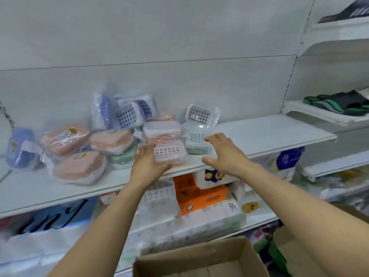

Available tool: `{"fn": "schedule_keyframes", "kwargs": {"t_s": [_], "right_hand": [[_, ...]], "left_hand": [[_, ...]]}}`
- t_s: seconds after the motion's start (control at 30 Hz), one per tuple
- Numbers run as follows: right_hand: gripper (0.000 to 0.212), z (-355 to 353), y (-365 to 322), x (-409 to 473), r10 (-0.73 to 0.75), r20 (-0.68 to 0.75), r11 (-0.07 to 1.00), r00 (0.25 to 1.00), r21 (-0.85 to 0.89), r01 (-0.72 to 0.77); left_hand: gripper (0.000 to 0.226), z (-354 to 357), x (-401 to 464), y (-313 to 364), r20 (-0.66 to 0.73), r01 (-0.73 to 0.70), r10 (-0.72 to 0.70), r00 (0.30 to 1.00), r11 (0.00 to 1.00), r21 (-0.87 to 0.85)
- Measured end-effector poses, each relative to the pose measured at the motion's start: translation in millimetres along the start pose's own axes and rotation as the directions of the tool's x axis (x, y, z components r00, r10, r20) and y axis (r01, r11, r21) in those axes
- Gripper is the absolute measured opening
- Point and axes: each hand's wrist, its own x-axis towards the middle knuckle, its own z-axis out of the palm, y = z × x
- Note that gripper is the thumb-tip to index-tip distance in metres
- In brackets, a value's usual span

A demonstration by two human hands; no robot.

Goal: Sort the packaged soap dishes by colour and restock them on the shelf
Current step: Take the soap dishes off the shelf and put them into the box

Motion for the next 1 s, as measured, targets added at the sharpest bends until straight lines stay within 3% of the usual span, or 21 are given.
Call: {"fn": "schedule_keyframes", "kwargs": {"t_s": [0.2, 0.33, 0.43, 0.57, 0.7, 0.8, 0.9, 1.0], "right_hand": [[0.068, 20, 48, 60, -0.073, 0.190, 0.992, 0.979, -0.091, 0.091], [0.044, 23, 88, 70, -0.100, 0.109, 0.991, 0.989, -0.081, 0.109], [0.025, 17, 117, 70, -0.137, 0.087, 0.990, 0.987, 0.002, 0.138], [0.017, 9, 139, 63, -0.241, 0.045, 0.969, 0.969, 0.063, 0.239], [0.013, 2, 137, 54, -0.331, -0.007, 0.941, 0.944, 0.073, 0.330], [0.009, -4, 129, 41, -0.366, -0.055, 0.921, 0.929, 0.123, 0.370], [0.010, -7, 118, 23, -0.392, -0.121, 0.891, 0.912, 0.198, 0.410], [0.010, -9, 99, 0, -0.447, -0.195, 0.835, 0.873, 0.260, 0.485]], "left_hand": [[0.081, 16, -5, 26, -0.099, 0.074, -0.058, 0.993, 0.983, 0.166], [0.072, 28, -8, 51, -0.174, 0.127, -0.073, 0.982, 0.938, 0.323], [0.061, 37, -9, 66, -0.099, 0.124, -0.104, 0.990, 0.963, 0.237], [0.061, 39, -12, 83, -0.039, 0.169, -0.165, 0.986, 0.971, 0.171], [0.081, 42, -29, 100, -0.104, 0.227, -0.219, 0.970, 0.970, 0.081], [0.091, 45, -48, 106, -0.156, 0.324, -0.338, 0.928, 0.940, -0.111], [0.083, 47, -74, 108, -0.227, 0.353, -0.428, 0.875, 0.884, -0.307], [0.075, 45, -110, 105, -0.336, 0.314, -0.441, 0.832, 0.875, -0.368]]}}
